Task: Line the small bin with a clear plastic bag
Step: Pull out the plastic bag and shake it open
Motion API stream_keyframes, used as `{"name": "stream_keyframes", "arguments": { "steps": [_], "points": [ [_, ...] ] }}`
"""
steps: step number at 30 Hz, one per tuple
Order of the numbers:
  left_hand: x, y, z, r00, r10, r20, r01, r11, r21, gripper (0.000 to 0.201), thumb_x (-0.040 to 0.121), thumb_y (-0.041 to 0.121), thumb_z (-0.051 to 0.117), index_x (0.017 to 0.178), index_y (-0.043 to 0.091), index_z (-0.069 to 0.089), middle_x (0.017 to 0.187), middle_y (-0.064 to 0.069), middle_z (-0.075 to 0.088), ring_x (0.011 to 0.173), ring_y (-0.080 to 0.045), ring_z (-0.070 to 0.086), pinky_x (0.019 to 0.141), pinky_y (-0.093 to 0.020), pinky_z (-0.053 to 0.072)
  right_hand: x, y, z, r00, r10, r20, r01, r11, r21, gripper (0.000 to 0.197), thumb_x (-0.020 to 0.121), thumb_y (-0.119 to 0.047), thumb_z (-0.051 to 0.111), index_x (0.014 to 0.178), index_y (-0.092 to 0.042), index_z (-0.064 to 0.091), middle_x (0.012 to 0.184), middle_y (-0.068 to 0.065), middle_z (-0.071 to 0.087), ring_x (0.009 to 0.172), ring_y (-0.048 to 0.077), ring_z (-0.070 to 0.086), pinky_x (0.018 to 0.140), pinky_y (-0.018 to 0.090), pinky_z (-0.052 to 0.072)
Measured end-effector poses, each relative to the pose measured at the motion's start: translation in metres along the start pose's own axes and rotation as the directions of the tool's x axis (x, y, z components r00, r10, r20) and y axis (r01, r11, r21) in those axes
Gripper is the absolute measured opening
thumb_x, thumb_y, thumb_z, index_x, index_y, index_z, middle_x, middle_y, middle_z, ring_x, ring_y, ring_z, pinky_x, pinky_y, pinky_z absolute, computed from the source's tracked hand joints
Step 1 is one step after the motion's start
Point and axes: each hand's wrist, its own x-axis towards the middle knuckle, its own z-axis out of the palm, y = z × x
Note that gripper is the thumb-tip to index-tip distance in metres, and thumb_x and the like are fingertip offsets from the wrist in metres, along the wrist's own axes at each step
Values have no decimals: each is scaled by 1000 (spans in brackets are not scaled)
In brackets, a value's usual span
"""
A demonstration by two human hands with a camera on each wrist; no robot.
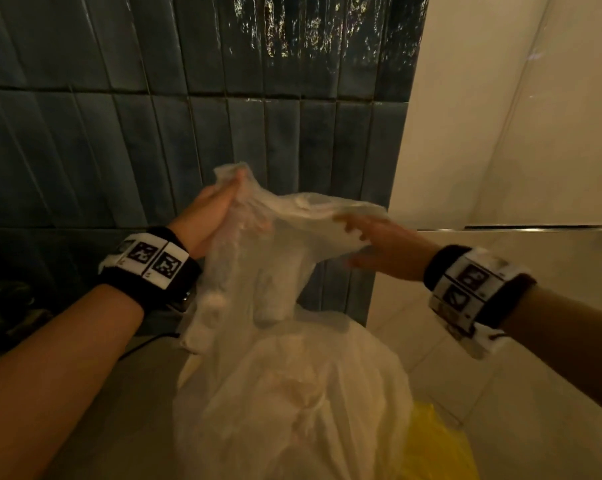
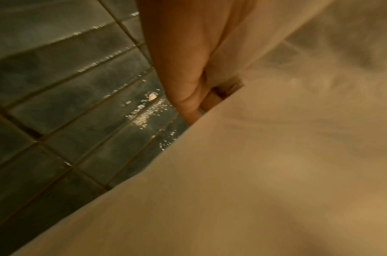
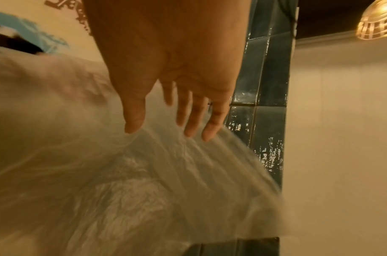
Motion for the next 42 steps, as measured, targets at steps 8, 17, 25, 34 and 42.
{"name": "stream_keyframes", "arguments": {
  "steps": [8, 17, 25, 34, 42],
  "points": [
    [-20, 17, 4, 966, 35, 258, -73, 987, 140, 40, 91, 49, 42, 93, 15, 63, 74, 1, 68, 67, -8, 67, 53, -17, 54, 31, -12, 2, 834, 132, -535, -98, 991, 90, 115, 58, -49, 81, 146, -36, 8, 152, 8, 13, 141, 35, 11, 113, 58, 17],
    [-29, 20, -6, 978, 148, 145, -168, 976, 141, 28, 94, 37, 47, 99, 13, 62, 82, 5, 71, 81, -8, 66, 75, -23, 58, 41, -41, -33, 912, -330, -242, 302, 942, -148, 30, 88, -17, 58, 118, -20, 62, 115, 4, 68, 109, 24, 61, 108, 43, 37],
    [-39, 21, 7, 842, 538, -39, -505, 811, 296, 86, 75, 55, 64, 142, 29, 18, 140, 5, 26, 127, -12, 40, 101, -26, 43, 93, -26, -61, 898, 49, -437, -15, 997, 80, 28, 87, -15, 44, 108, -17, 63, 114, 11, 66, 109, 31, 58, 93, 40, 44],
    [-28, -59, 28, 929, 242, 279, -266, 962, 53, 129, 36, 62, 80, 126, 72, -11, 154, 25, -5, 145, -17, 14, 114, -51, 25, 157, -10, -125, 744, 311, -591, -140, 938, 318, 42, 83, -50, 52, 95, -11, 65, 92, 5, 59, 82, 21, 53, 69, 31, 39],
    [-28, -48, 26, 942, 226, 247, -209, 973, -92, 115, 32, 70, 78, 120, 80, 5, 140, 32, 30, 120, 16, 45, 90, -19, 44, 207, -11, -207, 673, 340, -657, -97, 921, 378, 44, 83, -43, 51, 101, -4, 63, 93, 6, 53, 79, 18, 51, 64, 27, 36]
  ]
}}
